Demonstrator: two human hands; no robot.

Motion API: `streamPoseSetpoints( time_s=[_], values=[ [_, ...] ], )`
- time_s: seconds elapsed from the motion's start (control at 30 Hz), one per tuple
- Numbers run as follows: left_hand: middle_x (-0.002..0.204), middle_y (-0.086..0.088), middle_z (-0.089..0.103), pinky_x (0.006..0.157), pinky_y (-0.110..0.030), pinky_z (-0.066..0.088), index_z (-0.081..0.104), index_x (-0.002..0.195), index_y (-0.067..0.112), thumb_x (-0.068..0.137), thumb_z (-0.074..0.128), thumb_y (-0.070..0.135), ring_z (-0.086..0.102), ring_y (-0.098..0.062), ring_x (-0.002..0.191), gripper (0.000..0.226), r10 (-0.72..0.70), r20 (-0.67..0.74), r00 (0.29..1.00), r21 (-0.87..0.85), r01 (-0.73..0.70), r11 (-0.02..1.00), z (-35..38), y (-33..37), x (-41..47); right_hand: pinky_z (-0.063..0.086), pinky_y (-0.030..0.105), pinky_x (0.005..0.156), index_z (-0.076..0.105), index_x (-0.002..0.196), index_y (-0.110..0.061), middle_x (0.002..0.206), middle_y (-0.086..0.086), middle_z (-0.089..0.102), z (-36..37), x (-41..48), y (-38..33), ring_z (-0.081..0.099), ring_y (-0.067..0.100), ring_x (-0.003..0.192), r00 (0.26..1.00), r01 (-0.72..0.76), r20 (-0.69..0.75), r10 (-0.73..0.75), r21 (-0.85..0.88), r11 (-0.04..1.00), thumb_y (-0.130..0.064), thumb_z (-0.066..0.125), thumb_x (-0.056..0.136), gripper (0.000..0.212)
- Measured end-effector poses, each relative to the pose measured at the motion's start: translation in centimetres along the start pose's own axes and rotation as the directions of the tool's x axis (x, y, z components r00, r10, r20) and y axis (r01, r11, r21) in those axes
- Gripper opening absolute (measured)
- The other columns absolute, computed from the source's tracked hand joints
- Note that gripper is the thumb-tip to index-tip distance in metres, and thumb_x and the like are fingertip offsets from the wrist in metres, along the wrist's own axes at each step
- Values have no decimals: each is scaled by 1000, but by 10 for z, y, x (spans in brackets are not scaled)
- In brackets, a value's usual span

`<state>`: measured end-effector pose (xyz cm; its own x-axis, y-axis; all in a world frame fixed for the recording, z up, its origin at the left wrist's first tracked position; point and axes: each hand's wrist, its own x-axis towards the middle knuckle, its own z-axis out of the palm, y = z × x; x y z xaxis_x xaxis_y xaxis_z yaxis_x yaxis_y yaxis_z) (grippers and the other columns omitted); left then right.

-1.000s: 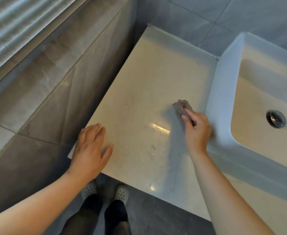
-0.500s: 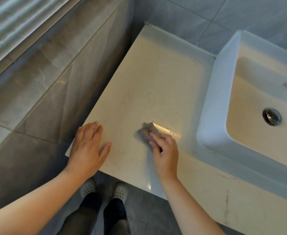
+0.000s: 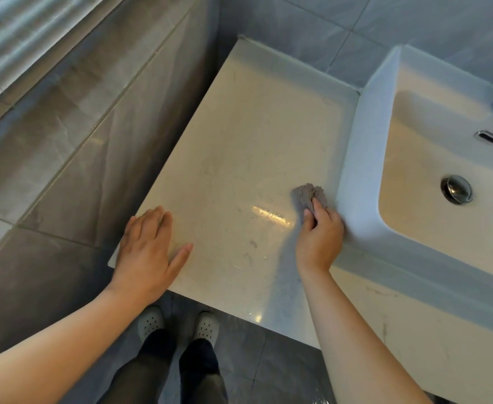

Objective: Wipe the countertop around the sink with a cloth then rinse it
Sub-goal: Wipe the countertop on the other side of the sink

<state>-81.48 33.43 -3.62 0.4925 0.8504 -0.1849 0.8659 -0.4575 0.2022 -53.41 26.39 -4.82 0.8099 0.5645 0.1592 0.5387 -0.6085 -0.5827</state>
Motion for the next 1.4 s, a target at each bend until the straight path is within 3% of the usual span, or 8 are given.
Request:
streamPoseSetpoints(
  time_s=[0.17, 0.4, 0.6, 0.7, 0.93, 1.13, 1.27, 1.4],
  values=[
    [142, -21, 39, 113, -50, 20, 42, 136, -2, 90, 13, 63, 34, -36, 131, 85, 15, 5, 1000, 15, -15, 1000, -1, -1, 0, 49, 38, 74, 67, 116, -11, 97, 11, 62, 7, -28, -10, 56, 28, 84, 990, 141, 26, -141, 10, 990, -11, 65, 86, 31],
    [143, -21, 39, 112, -53, 24, 42, 137, -2, 89, 21, 56, 36, -38, 131, 78, 7, 30, 1000, 10, -8, 1000, -5, -2, 0, 47, 23, 73, 65, 119, -21, 91, -9, 52, -5, -87, -38, 51, 12, 84, 907, 206, 307, -289, 275, 939, -12, 64, 88, 33],
    [152, -15, 28, 112, -41, 22, 32, 144, 2, 86, 19, 59, 27, -32, 138, 82, 28, 29, 999, -66, -26, 997, -14, 7, -11, 36, 4, 73, 66, 118, -18, 95, -3, 54, -54, -67, -2, 55, 13, 86, 999, 11, 42, -24, 284, 959, -13, 62, 89, 29],
    [149, -13, 35, 109, -37, 24, 37, 142, 4, 89, 19, 63, 33, -31, 135, 81, 126, 60, 990, -72, -122, 990, -12, 16, -25, 37, 12, 79, 65, 120, -15, 105, 3, 59, -59, -49, 28, 57, 19, 97, 995, -93, -13, 97, 195, 976, -13, 60, 91, 29],
    [143, -13, 44, 106, -39, 30, 45, 137, 3, 93, 12, 62, 40, -31, 130, 81, 186, 78, 979, -52, -182, 982, -5, 27, -36, 47, 39, 87, 63, 122, -11, 110, 11, 62, -23, -40, 30, 53, 29, 103, 998, -36, -40, 39, 74, 997, -14, 57, 93, 30],
    [146, -7, 41, 109, -35, 27, 44, 140, 6, 93, 14, 59, 38, -27, 132, 77, 227, 111, 968, -10, -227, 974, -1, 13, -32, 45, 30, 71, 67, 116, -8, 90, 10, 60, 7, -31, -1, 54, 27, 79, 995, 97, -46, -94, 76, 992, -8, 63, 86, 30],
    [148, -6, 37, 108, -39, 29, 42, 142, 8, 92, 21, 57, 36, -27, 133, 72, 234, 129, 964, 3, -236, 972, 0, 9, -32, 47, 29, 67, 66, 119, -16, 92, 2, 60, 1, -74, -11, 50, 17, 80, 978, 198, 49, -204, 116, 973, -13, 63, 88, 31],
    [151, -6, 34, 110, -40, 28, 38, 144, 9, 90, 21, 59, 33, -27, 135, 75, 251, 141, 958, 40, -258, 965, -1, 6, -31, 48, 24, 71, 67, 117, -19, 94, -3, 61, -22, -108, -16, 56, 15, 84, 974, 103, 165, -159, 301, 948, -13, 64, 88, 30]
  ],
)
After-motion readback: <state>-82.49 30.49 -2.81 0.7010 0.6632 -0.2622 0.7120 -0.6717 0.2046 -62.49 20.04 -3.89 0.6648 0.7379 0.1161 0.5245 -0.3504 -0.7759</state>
